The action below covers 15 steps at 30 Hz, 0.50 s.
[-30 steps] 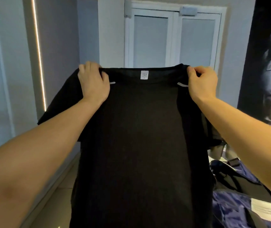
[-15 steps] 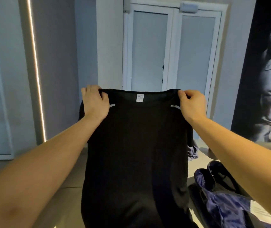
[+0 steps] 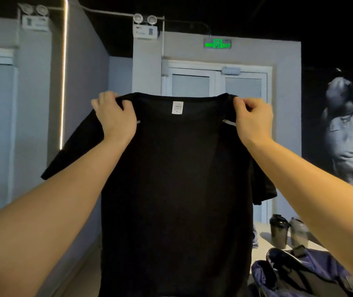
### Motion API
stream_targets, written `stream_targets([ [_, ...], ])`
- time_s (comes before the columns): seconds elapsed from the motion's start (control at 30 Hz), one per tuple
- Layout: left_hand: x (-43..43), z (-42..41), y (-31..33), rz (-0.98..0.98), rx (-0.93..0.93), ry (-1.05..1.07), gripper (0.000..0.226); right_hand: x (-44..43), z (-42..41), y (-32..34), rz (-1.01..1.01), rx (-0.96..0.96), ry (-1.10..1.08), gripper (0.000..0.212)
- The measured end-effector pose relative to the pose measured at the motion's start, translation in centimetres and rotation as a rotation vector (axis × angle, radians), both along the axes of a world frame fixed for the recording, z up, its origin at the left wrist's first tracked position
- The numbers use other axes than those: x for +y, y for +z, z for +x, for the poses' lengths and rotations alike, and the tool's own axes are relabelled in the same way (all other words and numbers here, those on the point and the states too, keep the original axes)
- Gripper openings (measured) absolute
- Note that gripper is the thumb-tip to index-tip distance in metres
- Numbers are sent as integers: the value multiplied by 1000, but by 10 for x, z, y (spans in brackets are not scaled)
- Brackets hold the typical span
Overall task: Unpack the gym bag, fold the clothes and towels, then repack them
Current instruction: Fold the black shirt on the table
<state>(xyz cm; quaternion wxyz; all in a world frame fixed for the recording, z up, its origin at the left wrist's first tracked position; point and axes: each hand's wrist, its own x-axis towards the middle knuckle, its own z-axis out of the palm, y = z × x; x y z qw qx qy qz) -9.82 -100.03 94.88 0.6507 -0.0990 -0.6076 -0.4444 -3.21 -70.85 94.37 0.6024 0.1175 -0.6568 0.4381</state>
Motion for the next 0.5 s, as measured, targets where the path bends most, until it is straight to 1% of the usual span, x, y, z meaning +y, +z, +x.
stream_targets([
  [0.13,-2,-3,10,24,-7,22,23,1,-10,8,-8,14,18,49],
  [0.27,1,-28,2,16,-76,53,22,3,-34,2,-23,-27,12,46],
  [0.37,7,-63,-28,-32,-178,66,23,8,-70,-23,-38,-140,26,42],
  [0.5,14,-120,-97,-96,-355,81,24,18,-132,-89,-82,-323,27,42],
])
